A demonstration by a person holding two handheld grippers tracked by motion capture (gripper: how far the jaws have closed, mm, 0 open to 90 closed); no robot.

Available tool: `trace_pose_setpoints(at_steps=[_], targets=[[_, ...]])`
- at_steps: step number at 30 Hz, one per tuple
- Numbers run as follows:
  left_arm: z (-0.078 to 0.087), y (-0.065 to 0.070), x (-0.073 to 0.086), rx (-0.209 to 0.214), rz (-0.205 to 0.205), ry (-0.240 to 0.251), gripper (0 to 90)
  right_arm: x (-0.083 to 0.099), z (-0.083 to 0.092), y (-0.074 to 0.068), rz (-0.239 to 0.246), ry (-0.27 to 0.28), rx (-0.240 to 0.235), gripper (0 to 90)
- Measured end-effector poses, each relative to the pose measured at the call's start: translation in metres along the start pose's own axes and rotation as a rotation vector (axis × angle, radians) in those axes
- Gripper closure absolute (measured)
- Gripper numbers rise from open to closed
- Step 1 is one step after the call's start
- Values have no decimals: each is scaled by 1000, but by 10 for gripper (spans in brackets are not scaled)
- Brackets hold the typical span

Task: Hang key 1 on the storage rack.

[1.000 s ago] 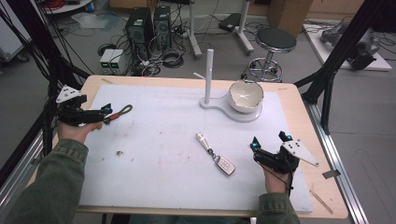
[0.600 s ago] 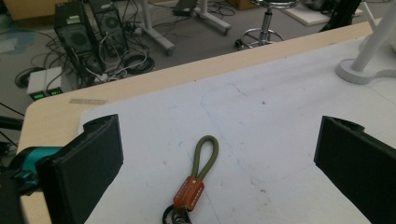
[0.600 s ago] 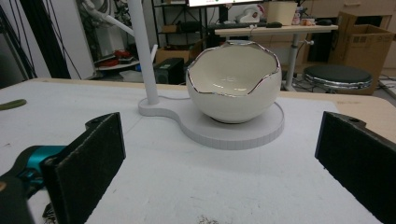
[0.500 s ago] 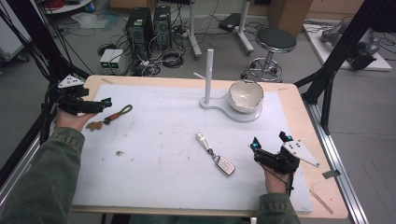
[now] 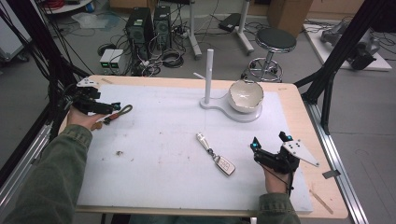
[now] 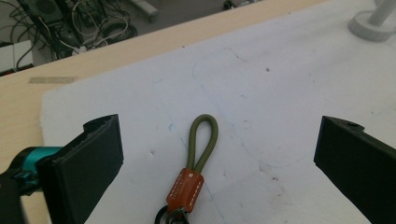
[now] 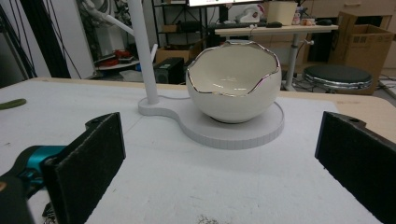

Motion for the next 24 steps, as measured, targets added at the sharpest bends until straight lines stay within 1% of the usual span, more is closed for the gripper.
trace_pose_setpoints(at_steps=[2, 3, 4, 6, 10, 12, 14, 15, 17, 18, 20, 21, 24], targets=[[-7, 3, 0, 28, 3, -12, 18, 0, 0, 0, 6, 2, 0, 5], [-10, 4, 1, 41, -2, -23, 18, 0, 0, 0, 4, 5, 1, 5], [-13, 4, 2, 44, -4, -28, 17, -1, 1, 0, 2, 6, 2, 5], [-19, 3, 3, 37, -7, -44, 18, -1, 1, 2, 3, 6, 1, 5], [-26, -2, 9, 25, 2, -81, 18, 0, 1, 0, 7, 2, -7, 5], [-29, -5, 14, 13, 0, -111, 18, 0, 1, 0, 7, -1, -10, 5], [-32, -9, 19, 16, 5, -142, 18, 0, 1, 0, 9, -2, -8, 5], [-32, -9, 19, 16, 5, -142, 18, 0, 1, 0, 16, 0, -7, 5], [-34, -11, 21, 16, 2, -159, 18, -1, 1, -1, 19, 4, -9, 5], [-35, -12, 23, 20, 9, -164, 18, -1, 1, -1, 22, 5, -9, 5], [-36, -13, 24, 23, 9, -177, 23, 0, 1, -2, 17, 0, -10, 5], [-38, -14, 26, 22, 14, -181, 29, -1, 1, -1, 24, 5, -7, 5], [-41, -18, 31, 20, 18, -207, 34, -1, 2, 0, 20, 3, -5, 5]])
Point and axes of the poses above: each handheld gripper's, and its own axes: z roughly backward along the jaws, x roughly out of its underside, y roughly to its right, the point moved 5 cm from there along -z, roughly forward along the jaws, and after that the axes turned 3 degrees about -x, right-handed, at the moved point
